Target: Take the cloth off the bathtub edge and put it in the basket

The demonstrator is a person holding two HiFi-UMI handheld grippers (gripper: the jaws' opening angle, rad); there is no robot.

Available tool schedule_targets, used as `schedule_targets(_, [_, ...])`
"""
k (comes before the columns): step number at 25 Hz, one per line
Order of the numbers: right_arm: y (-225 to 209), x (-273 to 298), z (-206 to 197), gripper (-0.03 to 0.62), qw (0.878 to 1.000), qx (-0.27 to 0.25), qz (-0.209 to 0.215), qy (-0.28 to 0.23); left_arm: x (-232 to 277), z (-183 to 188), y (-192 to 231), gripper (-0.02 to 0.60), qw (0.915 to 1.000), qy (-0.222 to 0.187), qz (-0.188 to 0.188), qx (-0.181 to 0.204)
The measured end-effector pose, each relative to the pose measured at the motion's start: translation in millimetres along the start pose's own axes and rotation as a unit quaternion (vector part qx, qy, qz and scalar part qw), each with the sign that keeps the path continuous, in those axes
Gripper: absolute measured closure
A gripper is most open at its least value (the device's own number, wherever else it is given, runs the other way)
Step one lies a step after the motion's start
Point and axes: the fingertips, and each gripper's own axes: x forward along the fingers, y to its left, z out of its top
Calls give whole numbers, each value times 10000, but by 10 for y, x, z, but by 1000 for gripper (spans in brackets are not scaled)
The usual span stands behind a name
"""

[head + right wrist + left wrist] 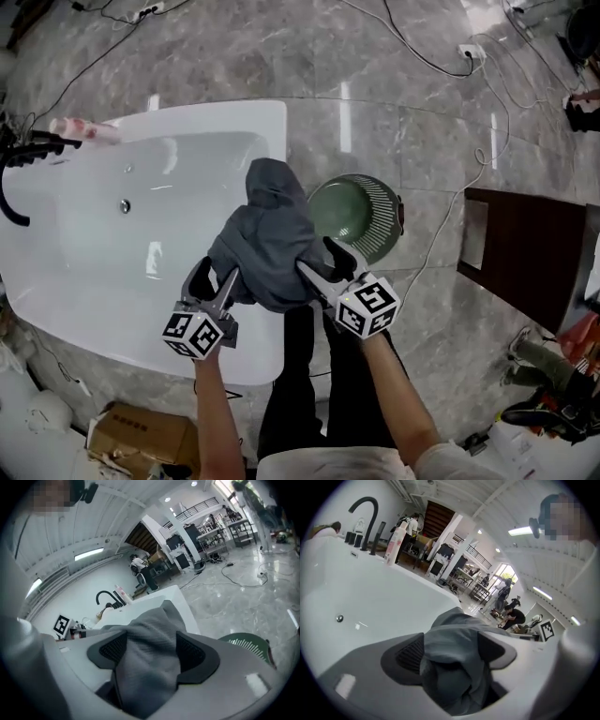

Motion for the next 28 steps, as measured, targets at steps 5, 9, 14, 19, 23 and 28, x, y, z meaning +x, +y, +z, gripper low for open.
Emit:
schedule_targets(5, [220, 239, -164, 69, 9939, 494, 925, 348, 124, -165, 82, 128, 9977, 158, -451, -479])
schedule_targets(9, [244, 424, -417, 22, 9839, 946, 1326, 732, 239, -276, 79, 124, 9930, 230, -773, -866])
schedule_targets(14, [319, 592, -616, 23, 9535, 2229, 1869, 792, 404, -336, 48, 118, 9822, 230, -1144, -1469])
schedule_targets(19, [386, 604, -614, 96, 9461, 2685, 1737, 509, 425, -345, -5, 185, 9703, 167, -1325, -2019])
schedule_targets(23, [386, 456, -559, 244, 9509, 2553, 1696, 419, 378, -319, -89, 237, 9714, 147, -1213, -2037])
schedule_targets(28, [436, 343, -409, 373, 9547, 2363, 1789, 283, 326, -227, -209, 322, 9790, 45, -985, -1784])
